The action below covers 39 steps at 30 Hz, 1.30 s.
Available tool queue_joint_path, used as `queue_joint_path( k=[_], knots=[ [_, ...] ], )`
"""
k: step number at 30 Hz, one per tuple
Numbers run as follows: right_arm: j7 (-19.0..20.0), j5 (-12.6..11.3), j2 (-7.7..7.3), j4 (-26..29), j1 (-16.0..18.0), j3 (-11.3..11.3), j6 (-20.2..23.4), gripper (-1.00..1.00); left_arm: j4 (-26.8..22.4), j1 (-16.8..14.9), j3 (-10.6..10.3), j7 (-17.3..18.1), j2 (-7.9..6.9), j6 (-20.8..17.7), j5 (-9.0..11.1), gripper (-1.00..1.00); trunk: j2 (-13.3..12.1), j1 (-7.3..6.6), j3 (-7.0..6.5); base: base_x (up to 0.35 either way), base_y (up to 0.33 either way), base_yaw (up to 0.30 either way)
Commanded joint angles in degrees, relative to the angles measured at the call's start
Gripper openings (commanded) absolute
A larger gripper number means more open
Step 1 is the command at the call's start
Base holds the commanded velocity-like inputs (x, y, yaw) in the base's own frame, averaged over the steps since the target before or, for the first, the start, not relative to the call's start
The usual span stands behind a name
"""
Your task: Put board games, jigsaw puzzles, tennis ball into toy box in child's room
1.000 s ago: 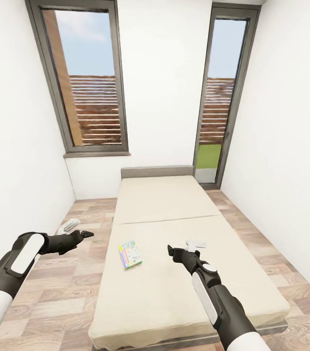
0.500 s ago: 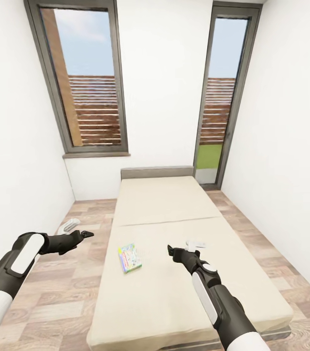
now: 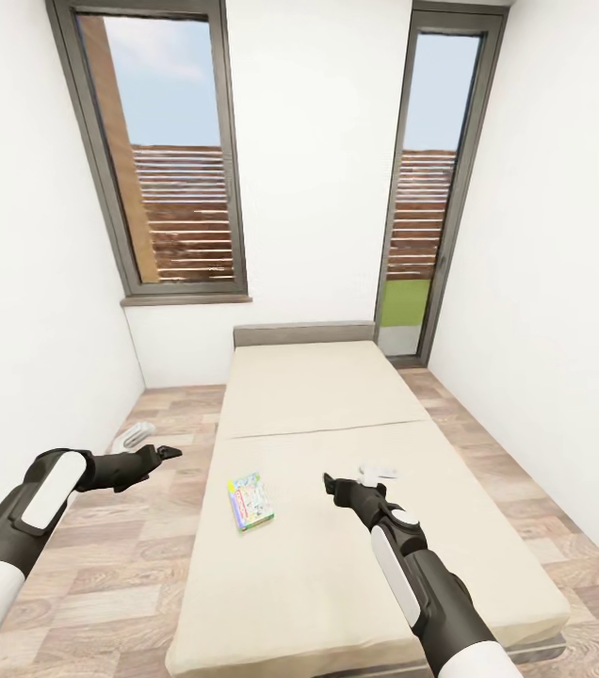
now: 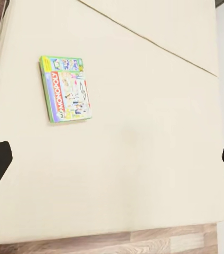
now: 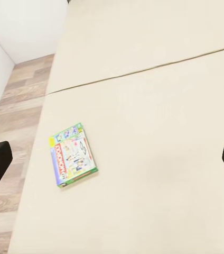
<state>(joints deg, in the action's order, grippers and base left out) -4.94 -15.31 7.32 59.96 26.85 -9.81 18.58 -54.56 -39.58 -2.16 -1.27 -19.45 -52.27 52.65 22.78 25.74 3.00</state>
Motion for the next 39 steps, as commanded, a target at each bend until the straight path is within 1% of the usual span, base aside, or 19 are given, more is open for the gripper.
queue_joint_path(
  k=[1, 11, 35, 39],
  knots=[
    [-0.5, -0.6, -0.02, 0.1, 0.0, -0.1, 0.2, 1.0, 0.0, -0.1, -0.1, -0.1, -0.04, -0.1, 0.2, 1.0, 0.1, 0.04, 0.14, 0.002, 0.0, 0.087],
    [-0.5, -0.6, -0.04, 0.1, 0.0, -0.1, 0.2, 1.0, 0.0, -0.1, -0.1, -0.2, 0.02, 0.0, 0.2, 1.0, 0.1, 0.04, 0.14, 0.001, -0.035, 0.092],
    [-0.5, -0.5, -0.07, 0.4, 0.0, -0.2, 0.2, 1.0, 0.0, -0.1, -0.2, -0.2, 0.08, 0.1, 0.1, 1.0, 0.1, 0.04, 0.14, 0.0, -0.006, 0.002],
    [-0.4, -0.5, -0.1, 1.8, 0.0, -0.2, 0.5, 1.0, 0.0, -0.1, -0.2, -0.3, 0.1, 0.1, 0.2, 1.0, 0.1, 0.04, 0.14, 0.0, 0.0, 0.0]
  ],
)
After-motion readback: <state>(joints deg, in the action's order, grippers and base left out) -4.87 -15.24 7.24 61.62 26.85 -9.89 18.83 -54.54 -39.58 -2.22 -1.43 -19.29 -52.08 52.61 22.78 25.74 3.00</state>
